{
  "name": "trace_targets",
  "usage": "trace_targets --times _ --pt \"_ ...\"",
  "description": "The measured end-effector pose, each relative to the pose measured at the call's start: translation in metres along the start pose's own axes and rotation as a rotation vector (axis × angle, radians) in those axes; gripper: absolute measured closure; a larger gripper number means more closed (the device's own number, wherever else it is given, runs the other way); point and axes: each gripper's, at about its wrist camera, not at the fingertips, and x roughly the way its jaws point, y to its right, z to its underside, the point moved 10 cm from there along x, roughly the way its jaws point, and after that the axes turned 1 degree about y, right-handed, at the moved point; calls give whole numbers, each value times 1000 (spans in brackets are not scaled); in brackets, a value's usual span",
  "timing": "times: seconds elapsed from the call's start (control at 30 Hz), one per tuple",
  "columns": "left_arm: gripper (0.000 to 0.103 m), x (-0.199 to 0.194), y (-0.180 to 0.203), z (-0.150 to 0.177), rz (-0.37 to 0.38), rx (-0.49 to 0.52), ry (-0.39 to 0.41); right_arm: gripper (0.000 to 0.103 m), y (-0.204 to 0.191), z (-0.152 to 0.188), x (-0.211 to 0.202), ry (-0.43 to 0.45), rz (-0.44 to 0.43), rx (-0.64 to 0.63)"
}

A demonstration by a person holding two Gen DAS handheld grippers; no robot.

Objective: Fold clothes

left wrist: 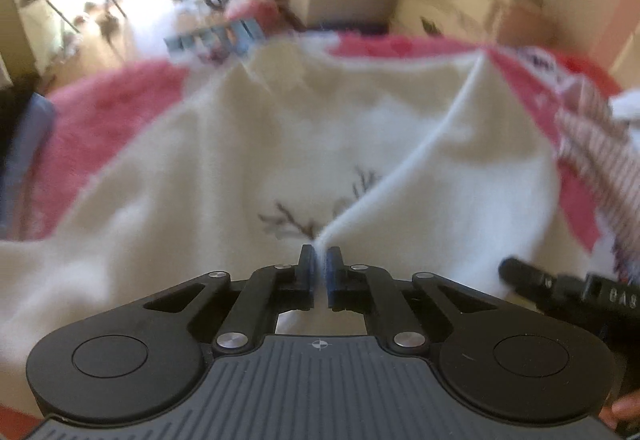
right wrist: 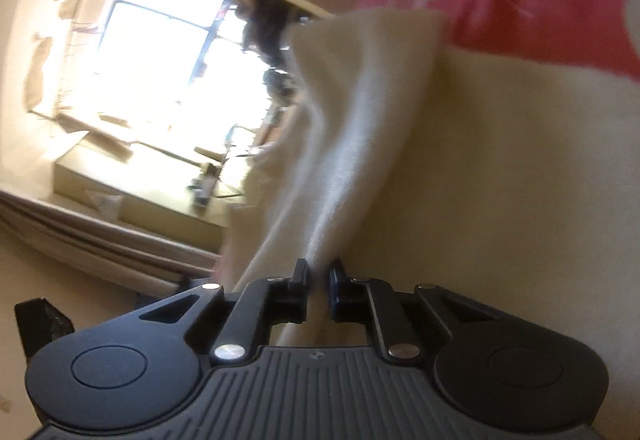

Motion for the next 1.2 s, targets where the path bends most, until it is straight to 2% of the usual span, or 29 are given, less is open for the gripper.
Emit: trace_targets --times 0.07,0.13,0.17,0.23,0.3,0.33,0.37,0.43,0.53,0.6,0.67,0.73,0.8,0.83,0.87,0.93,0.97,1.03,1.07,1.1,1.2 --pt "99 -14 -12 -8 -49 -12 32 92 -22 5 1 -18 -40 -50" --pt "99 -21 -25 -11 -98 -27 36 92 -32 17 13 -59 -38 -107" --pt "99 -17 -32 -8 -126 -27 11 92 -35 23 19 -81 -32 -136" --pt "96 2 -39 10 -165 14 -80 91 -24 40 39 -144 38 -189" --pt "91 22 -42 30 -180 48 -177 91 -21 30 33 -113 98 -255" --pt "87 24 -42 32 -191 52 -181 90 -21 23 27 -88 126 -289" --pt "84 22 -40 26 -194 51 -153 83 -22 15 22 -63 154 -322" --pt "66 13 -35 9 -193 39 -73 83 -23 0 10 -13 210 -390" --pt "58 5 -18 -22 -162 23 44 77 -25 -24 -9 63 293 -491" --pt "54 14 2 -41 -117 48 78 76 -27 -40 -22 114 349 -558" --pt "50 33 28 -57 -66 90 91 76 -24 -55 -25 133 489 -735" --pt "47 56 51 -70 -26 120 95 76 -23 -60 -16 104 562 -875" --pt "47 77 67 -76 2 100 73 74 -20 -59 5 47 586 -991" --pt "47 86 74 -78 15 85 60 71 -15 -57 17 -14 585 -1031" --pt "47 96 81 -80 27 70 46 72 -9 -61 21 -29 586 -1022" --pt "47 105 90 -81 26 65 39 76 3 -75 23 0 593 -962" --pt "47 109 93 -81 22 66 37 74 9 -82 23 15 597 -932" --pt "47 117 96 -83 14 68 42 74 31 -100 7 64 519 -678" --pt "47 121 97 -85 15 67 45 77 47 -107 0 79 484 -546" --pt "47 126 98 -87 20 64 48 78 57 -107 -5 96 456 -486" --pt "47 141 111 -95 75 79 50 78 61 -104 -7 127 421 -451"
